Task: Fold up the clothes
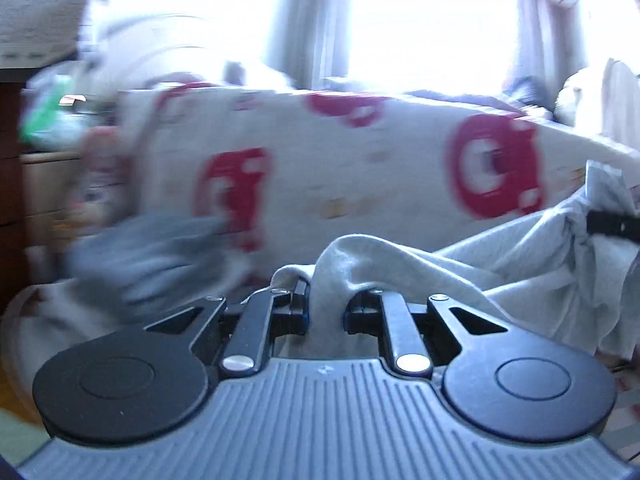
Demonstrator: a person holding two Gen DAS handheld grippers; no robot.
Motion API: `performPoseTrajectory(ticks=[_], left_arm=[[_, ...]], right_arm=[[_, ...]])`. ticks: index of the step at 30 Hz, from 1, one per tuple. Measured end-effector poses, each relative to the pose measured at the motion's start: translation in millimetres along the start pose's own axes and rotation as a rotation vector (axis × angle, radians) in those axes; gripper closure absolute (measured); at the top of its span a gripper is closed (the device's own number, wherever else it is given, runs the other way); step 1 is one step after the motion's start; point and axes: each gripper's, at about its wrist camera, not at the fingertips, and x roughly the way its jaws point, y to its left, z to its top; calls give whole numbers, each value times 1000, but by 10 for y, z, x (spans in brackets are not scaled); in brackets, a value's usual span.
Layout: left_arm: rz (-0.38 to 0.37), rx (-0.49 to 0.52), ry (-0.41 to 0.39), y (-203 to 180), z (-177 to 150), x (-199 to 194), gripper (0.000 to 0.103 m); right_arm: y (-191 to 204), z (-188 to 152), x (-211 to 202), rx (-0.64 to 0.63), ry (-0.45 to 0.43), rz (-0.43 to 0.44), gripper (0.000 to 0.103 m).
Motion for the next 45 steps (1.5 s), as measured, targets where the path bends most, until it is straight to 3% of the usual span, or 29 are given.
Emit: performPoseTrajectory(ticks=[2,3,4,6,8,13,18,24,30,35,40,45], left_arm=[[-73,-51,46,-174,-71,323,73],[-94,-73,96,-247,-125,498,47],[-91,-91,188,-297,-209,698,42],[-65,-85,296,-299,-416,888,42],[-32,-61,369,-257,-640,982,42],[52,0,550,-152,-1200,1218,41],[117,-49,620,246,-1432,1385,36],[99,-60,661,423,-1697,1546,36],[32,-49,687,355,-1793,1550,34],[-49,-168,727,416,-1854,1569,32],[-83,-175,776,351,-1961,1617,23],[-37,-172,817,297,-2115,1735,18]], right_arm=[[-375,-115,-68,66,24,-116,77],[-566,-256,-45,101,57,-197,60],[-746,-413,0,135,104,-282,52],[-1047,-778,163,198,238,-450,50],[-1269,-1132,282,260,319,-508,50],[-1553,-1781,627,487,455,-394,50],[-1479,-2133,818,483,551,-377,50],[-1356,-2177,831,485,577,-291,41],[-1253,-2162,878,451,598,-239,41],[-1205,-2129,890,454,592,-174,41],[-1094,-2074,874,473,562,-40,41],[-865,-2060,906,533,565,150,41]])
